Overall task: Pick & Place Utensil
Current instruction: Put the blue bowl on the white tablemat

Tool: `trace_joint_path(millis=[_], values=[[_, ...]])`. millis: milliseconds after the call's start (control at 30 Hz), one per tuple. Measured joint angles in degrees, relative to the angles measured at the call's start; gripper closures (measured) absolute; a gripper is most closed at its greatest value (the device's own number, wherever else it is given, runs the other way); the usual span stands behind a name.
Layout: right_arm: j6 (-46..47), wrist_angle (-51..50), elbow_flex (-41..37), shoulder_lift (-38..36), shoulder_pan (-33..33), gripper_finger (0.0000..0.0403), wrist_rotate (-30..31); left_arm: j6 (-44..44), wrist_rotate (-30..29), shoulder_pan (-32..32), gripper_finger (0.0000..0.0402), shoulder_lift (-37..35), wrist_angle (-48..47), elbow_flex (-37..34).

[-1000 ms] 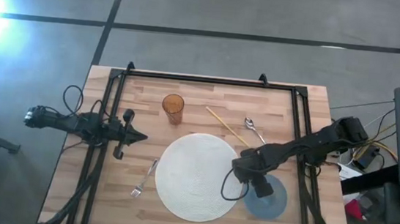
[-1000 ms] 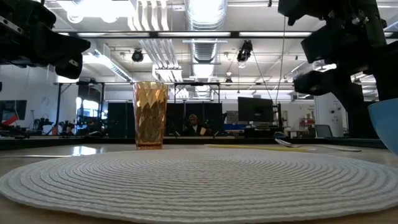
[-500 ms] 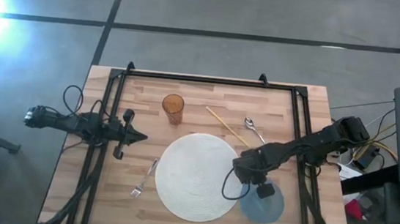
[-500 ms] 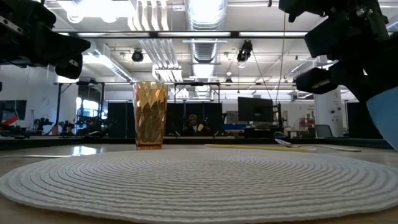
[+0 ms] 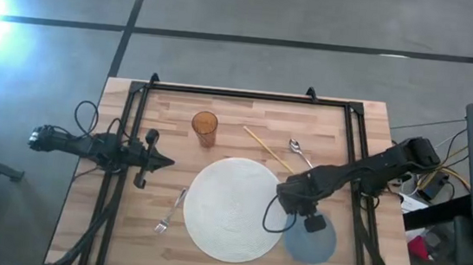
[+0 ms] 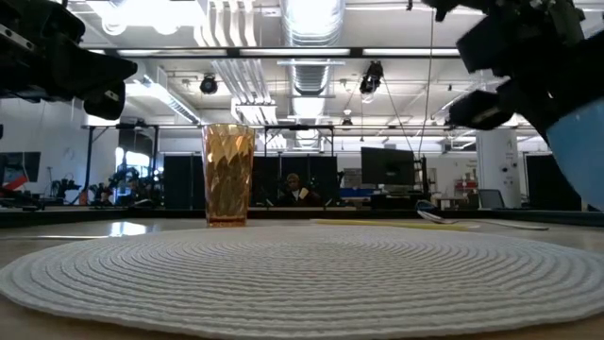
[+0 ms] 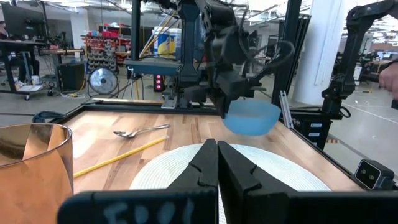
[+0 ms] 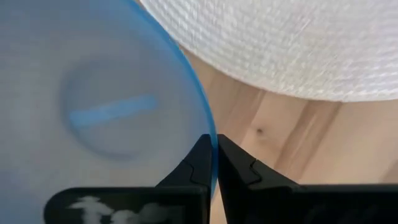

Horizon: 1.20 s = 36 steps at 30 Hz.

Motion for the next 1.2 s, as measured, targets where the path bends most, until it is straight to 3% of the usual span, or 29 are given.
trace_joint_path(millis=[367,700,800,1000,1200], values=[[0.15,-0.47,12.27,-4.91,-4.55,0.0394,0.74,0.08,0.00,-0.01,0.0401,0.00,0.02,0.00],[2.23,1.35,25.64,-4.48,-8.29,0.0394,3.91,0.26,-0.01,0.01,0.0401,-0.01,0.04,0.00],[4.97,3.20,28.19,-3.75,-9.24,0.0394,5.59,0.25,-0.01,0.01,0.0401,0.00,0.04,0.00],[14.79,4.55,32.52,-0.87,-11.46,0.0394,15.10,0.20,-0.01,0.05,0.0401,0.11,-0.06,0.00],[23.21,1.21,35.37,2.88,-14.94,0.0394,15.82,-0.07,-0.01,0.05,0.0401,0.63,-0.11,0.00]])
